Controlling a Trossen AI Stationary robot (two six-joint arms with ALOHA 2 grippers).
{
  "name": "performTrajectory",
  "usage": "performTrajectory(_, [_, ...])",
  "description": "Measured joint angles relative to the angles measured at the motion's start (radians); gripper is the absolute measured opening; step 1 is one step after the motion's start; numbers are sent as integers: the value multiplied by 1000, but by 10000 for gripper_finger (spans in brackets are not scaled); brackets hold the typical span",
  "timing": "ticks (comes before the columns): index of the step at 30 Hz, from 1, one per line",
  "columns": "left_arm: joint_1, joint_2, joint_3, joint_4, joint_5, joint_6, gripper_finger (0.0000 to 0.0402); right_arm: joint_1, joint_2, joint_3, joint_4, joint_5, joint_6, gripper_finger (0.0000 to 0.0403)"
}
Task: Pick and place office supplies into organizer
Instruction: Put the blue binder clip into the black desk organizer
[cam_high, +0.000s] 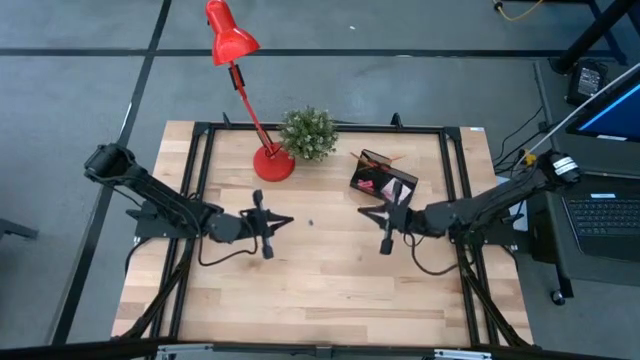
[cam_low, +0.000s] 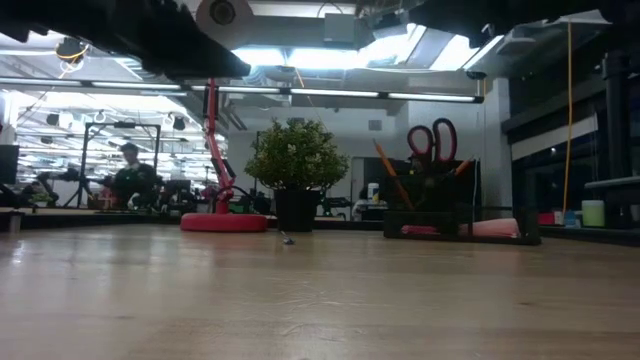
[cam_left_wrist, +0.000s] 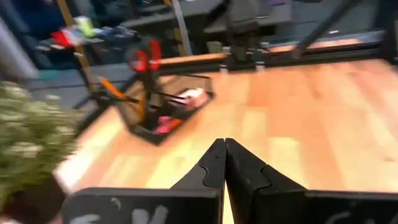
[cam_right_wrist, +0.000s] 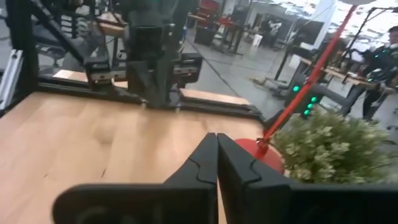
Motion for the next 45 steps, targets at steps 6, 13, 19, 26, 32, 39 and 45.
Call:
performTrajectory(6, [30,44,0,-14,62,-63,25,19,59,0,8,-1,55,9])
performTrajectory(13, [56,184,0,-10,59,-158,80,18,142,0,24,-1,127,5])
performTrajectory(19, [79,310,56,-7,154,-242,117,20,175,-1,99,0,74,6])
performTrajectory(26, [119,461,139,-56,186,-242,131,54,175,-1,141,0,-4,6])
performTrajectory(32, [160,542,142,-67,189,-311,135,70,175,-1,141,0,-33,7])
performTrajectory(39, [183,564,142,-66,193,-338,133,70,175,-1,136,2,-33,7])
performTrajectory(45, [220,564,142,-64,278,-388,146,70,175,-1,135,2,-33,7])
